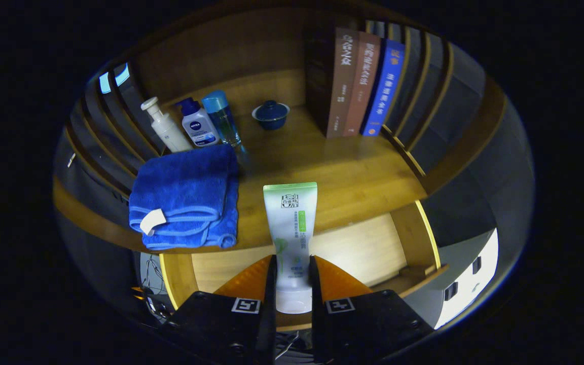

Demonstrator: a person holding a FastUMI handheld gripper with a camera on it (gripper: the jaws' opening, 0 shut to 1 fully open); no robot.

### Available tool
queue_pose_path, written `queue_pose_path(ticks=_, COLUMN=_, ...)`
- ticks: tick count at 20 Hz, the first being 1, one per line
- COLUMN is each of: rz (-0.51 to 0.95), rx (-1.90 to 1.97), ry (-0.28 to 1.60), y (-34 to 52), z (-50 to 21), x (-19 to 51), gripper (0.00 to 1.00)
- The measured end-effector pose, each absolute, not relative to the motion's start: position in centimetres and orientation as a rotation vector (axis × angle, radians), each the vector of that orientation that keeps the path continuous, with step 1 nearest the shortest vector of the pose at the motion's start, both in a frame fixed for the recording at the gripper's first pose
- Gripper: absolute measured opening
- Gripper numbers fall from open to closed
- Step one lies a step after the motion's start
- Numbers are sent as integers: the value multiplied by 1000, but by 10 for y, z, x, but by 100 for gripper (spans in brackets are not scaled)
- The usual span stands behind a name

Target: Pull open the drawer, take out the items inside it, and place them on the countertop above the cabinet.

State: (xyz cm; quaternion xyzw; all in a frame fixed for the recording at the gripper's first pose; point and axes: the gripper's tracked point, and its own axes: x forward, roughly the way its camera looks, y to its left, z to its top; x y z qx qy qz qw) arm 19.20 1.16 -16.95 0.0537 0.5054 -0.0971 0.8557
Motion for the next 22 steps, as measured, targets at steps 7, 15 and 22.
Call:
queue_pose_path(ticks=7, rz=-127, rx=73, ry=1110, y=5, z=-210, x=255, gripper=32)
queue_pose_path(ticks=15, rz=-76, rx=135, ry=1126, y=6, z=-227, x=297, gripper=32)
queue_pose_path(ticks=22, rz=-39, rx=73, ry=1065, y=13, z=-212, x=306, gripper=87)
